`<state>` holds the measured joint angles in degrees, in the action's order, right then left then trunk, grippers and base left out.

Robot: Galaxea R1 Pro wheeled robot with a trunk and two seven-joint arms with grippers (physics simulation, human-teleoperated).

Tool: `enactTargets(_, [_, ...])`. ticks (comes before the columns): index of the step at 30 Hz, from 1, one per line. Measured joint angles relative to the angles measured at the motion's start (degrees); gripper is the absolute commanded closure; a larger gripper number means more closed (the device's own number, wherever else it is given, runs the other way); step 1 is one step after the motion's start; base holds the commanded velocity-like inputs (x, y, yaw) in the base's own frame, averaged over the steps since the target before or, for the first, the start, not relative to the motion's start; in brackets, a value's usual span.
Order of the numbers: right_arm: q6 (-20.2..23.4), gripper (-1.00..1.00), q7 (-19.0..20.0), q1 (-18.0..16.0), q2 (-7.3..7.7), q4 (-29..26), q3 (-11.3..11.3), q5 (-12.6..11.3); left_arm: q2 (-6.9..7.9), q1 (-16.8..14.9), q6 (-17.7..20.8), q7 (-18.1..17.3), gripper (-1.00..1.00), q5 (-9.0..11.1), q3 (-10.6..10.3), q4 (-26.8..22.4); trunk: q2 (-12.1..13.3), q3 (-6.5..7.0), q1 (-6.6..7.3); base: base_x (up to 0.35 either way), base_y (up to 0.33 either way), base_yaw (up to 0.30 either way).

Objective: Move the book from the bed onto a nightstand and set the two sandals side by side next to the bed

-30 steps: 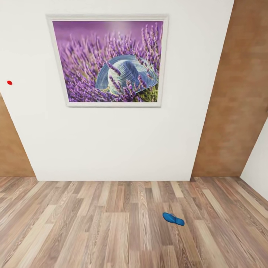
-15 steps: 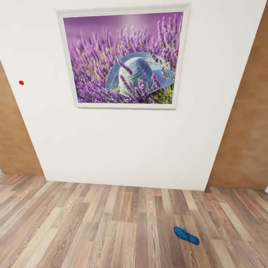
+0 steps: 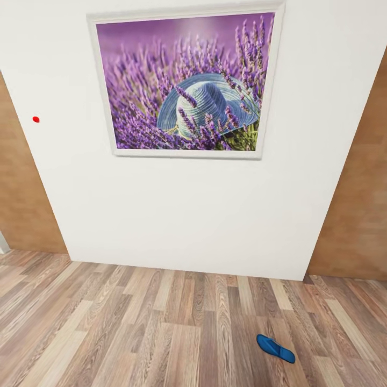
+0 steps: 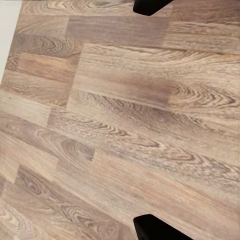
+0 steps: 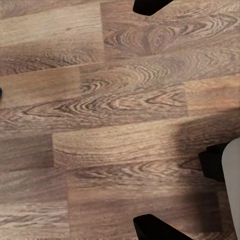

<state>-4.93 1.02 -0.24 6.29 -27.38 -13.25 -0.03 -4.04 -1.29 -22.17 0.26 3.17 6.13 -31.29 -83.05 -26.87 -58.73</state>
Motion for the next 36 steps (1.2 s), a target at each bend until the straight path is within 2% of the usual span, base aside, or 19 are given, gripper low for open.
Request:
enactTargets(16, [-0.1,-1.0,-0.1,0.0,-0.21,-0.3,0.2,0.0,0.12,0.1,0.1,-0.1,-1.0,0.3,0.2,0.0,0.0,0.0,0.0,0.004,0.0,0.0])
enactTargets(27, [-0.1,-1.0,-0.1,0.0,-0.21,-0.3,0.2,0.0,0.2,0.1,0.1,-0.1,-1.0,0.3,0.2,0.0,0.0,0.0,0.03,0.243,0.0,0.0])
enactTargets(36, [-0.1,-1.0,-0.1,0.0,-0.21,-0.3,0.2,0.0,0.12,0.1,0.1,-0.1,-1.0,0.3,0.2,0.0,0.0,0.0,0.0,0.053,0.0,0.058])
